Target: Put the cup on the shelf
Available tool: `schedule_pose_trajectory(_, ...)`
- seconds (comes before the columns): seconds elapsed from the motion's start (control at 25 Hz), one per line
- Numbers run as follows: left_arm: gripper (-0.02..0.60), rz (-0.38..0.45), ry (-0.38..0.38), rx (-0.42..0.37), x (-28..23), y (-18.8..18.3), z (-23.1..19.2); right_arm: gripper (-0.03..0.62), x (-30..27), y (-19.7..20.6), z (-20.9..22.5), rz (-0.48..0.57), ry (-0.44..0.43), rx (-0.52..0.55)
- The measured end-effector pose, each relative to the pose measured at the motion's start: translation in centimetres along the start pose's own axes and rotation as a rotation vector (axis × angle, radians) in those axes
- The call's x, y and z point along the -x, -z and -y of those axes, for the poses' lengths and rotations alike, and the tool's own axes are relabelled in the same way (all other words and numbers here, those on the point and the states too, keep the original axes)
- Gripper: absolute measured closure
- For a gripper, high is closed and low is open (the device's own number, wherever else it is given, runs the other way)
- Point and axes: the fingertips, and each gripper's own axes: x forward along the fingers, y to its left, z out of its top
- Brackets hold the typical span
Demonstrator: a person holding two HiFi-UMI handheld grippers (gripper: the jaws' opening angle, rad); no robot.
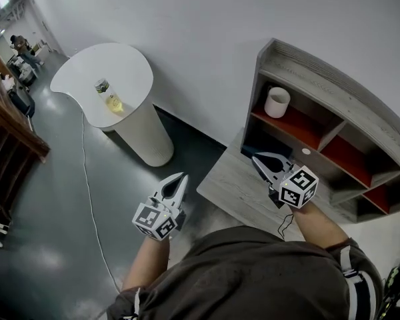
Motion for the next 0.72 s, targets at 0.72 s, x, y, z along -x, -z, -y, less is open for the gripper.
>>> schedule_pose_trajectory(0.72, 0.577, 0.013, -0.009, 0.003, 0.48, -0.22, 0.21, 0.603, 0.05, 0.26, 0.00, -0.017, 0.013, 0.022)
